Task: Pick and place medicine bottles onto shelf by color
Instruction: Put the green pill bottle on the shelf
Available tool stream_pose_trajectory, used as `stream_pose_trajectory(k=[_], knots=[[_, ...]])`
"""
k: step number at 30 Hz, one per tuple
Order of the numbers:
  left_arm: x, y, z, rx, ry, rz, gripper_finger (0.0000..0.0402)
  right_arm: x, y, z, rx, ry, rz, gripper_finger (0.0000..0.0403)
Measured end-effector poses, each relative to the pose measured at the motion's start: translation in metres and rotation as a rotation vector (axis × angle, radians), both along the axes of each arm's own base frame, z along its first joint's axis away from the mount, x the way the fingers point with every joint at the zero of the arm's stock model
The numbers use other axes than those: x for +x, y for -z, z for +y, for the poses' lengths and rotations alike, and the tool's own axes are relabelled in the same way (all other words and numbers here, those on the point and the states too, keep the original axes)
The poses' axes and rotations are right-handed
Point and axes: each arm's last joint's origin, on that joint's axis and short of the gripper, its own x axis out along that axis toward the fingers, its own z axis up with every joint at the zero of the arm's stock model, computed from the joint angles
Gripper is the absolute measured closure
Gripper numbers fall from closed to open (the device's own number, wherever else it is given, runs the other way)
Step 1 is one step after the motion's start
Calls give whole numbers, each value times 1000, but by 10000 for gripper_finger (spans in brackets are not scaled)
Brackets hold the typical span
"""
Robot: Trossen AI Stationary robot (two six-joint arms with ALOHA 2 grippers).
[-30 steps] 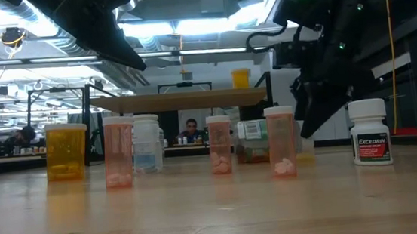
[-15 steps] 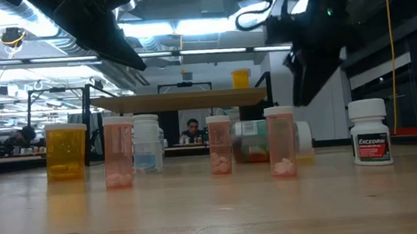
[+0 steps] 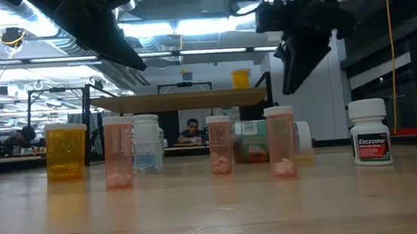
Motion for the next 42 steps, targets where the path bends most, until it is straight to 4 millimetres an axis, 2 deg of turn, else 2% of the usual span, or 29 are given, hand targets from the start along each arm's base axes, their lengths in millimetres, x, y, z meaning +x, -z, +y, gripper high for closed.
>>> stream_pose_trajectory(k=[4,10,13,16,22,28,37,42], knots=[[0,0,0,0,0,0,221,-5,11,-1,2,38,31,252],[0,0,0,0,0,0,221,-10,22,-4,-53,106,48,151],[0,0,0,0,0,0,221,-7,21,-3,1,95,16,108],[0,0,0,0,1,0,221,-7,21,-1,67,81,20,81],[0,0,0,0,0,0,221,-2,31,0,74,79,41,72],[0,-1,0,-1,0,-2,221,5,53,-1,56,84,114,72],[0,-1,0,-1,0,-2,221,19,76,0,54,85,123,72],[0,-1,0,-1,0,-2,221,17,79,0,55,93,148,101]])
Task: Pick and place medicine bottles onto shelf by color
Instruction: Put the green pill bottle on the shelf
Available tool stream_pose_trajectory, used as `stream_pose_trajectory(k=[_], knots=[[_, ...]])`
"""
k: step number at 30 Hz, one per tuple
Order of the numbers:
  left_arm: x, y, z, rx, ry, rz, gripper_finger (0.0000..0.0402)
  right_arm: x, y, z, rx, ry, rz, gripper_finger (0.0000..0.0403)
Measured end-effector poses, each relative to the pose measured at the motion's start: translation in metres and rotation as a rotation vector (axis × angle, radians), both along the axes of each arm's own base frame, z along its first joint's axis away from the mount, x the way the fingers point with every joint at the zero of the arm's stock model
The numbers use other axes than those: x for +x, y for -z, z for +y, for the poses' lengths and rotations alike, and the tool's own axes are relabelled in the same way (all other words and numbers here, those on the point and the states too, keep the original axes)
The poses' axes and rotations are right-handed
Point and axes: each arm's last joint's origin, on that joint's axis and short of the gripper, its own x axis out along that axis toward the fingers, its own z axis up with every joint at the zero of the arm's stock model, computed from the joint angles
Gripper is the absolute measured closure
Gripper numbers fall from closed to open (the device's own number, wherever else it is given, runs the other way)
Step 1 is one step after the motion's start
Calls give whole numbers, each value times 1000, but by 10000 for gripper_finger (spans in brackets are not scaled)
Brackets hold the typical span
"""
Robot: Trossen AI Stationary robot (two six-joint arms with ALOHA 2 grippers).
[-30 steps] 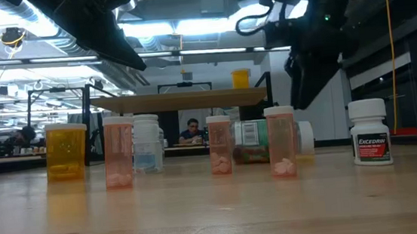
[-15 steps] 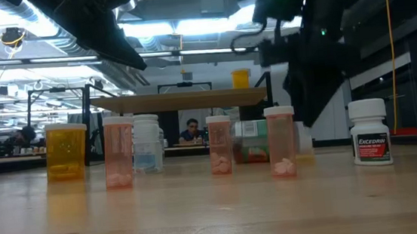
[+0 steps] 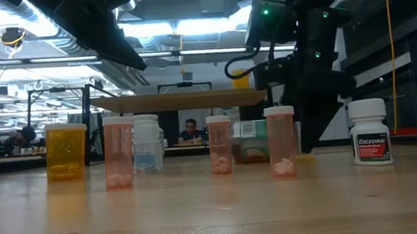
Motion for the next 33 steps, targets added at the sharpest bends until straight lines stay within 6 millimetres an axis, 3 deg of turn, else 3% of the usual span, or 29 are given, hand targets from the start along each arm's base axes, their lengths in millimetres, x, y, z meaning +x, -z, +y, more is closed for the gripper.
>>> stream_pose_trajectory(k=[5,13,24,30,33], knots=[[0,0,0,0,0,0,221,0,-5,0,10,19,27,167],[0,0,0,0,0,0,221,7,-30,0,5,-5,82,168],[0,0,0,-2,-1,0,221,-9,-98,-8,5,50,416,168],[0,0,0,-3,-2,-1,221,-29,-97,-7,77,143,621,168],[0,0,0,-2,-1,0,221,-32,-89,-2,244,160,653,168]])
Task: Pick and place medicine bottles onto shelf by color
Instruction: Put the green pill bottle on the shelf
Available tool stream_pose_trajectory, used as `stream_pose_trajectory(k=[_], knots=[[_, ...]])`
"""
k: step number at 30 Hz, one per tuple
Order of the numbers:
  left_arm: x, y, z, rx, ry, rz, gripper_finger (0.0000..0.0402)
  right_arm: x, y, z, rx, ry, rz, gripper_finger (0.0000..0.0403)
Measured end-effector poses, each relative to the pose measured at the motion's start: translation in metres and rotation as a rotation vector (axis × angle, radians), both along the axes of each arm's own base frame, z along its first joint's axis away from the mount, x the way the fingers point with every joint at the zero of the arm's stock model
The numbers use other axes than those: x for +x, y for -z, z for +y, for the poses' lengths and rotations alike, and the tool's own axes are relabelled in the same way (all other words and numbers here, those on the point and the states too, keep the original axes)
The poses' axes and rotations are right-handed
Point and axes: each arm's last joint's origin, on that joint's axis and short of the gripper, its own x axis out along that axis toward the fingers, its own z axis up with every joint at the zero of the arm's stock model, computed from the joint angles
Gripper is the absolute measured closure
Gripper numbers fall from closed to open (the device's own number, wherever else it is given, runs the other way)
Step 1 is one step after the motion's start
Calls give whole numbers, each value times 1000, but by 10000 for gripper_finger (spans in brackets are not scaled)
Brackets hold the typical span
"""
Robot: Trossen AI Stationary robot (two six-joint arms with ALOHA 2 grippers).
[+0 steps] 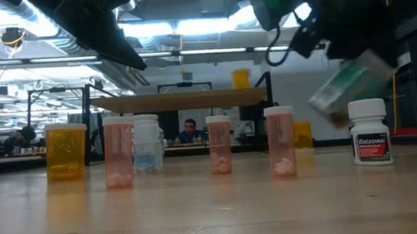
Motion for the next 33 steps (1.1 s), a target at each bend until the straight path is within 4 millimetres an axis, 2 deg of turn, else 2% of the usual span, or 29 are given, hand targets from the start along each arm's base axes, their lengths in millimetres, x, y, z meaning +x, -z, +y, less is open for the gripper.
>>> stream_pose_trajectory(k=[3,7,12,21,26,33], knots=[[0,0,0,0,0,0,221,-4,5,3,82,37,30,168],[0,0,0,0,0,0,221,-8,11,3,45,77,70,168],[0,0,0,1,0,1,221,-11,16,7,88,164,115,168],[0,0,0,1,0,1,221,-27,32,35,231,259,268,168],[0,1,0,1,1,2,221,-40,43,50,253,296,374,168],[0,0,0,1,0,1,221,-61,61,56,244,335,504,158]])
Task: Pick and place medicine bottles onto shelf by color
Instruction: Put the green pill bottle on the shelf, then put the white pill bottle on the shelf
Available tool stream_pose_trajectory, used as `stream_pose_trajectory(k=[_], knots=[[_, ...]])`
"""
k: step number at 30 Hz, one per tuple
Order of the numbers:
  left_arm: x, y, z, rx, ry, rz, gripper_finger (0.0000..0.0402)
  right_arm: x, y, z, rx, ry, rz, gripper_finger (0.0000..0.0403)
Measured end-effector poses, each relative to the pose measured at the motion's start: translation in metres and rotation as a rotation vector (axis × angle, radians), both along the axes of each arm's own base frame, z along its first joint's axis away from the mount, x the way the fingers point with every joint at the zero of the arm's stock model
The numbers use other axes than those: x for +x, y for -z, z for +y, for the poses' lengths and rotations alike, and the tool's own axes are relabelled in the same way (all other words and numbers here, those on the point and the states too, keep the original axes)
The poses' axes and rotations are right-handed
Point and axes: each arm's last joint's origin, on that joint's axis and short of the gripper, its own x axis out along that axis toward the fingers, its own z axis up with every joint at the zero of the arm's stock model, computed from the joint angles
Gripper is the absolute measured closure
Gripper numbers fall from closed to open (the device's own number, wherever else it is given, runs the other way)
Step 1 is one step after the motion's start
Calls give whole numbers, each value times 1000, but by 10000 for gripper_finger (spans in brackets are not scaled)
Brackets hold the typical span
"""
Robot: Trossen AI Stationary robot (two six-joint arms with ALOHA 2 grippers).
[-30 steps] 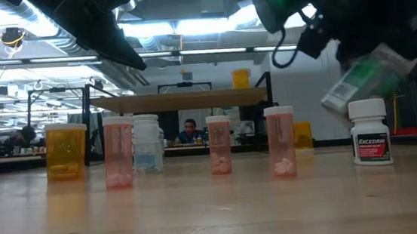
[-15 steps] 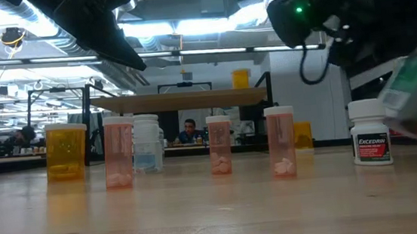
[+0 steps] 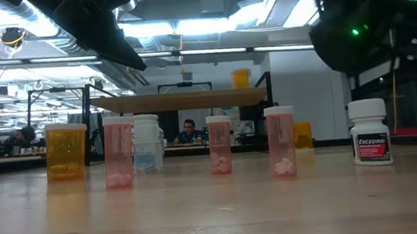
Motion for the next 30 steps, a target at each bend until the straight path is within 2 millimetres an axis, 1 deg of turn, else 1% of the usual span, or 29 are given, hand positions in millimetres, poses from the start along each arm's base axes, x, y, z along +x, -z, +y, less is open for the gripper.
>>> stream_pose_trajectory(k=[4,11,17,25,30], knots=[[0,0,0,2,1,1,221,-5,4,0,12,10,29,137],[0,0,0,3,2,1,221,-2,2,-2,36,3,-3,129],[0,0,0,3,2,1,221,8,-5,-7,29,18,-58,126],[0,0,0,3,2,1,221,25,-17,-21,-128,-75,-171,126],[0,0,0,3,2,1,221,40,-32,-26,-206,-117,-280,126]])
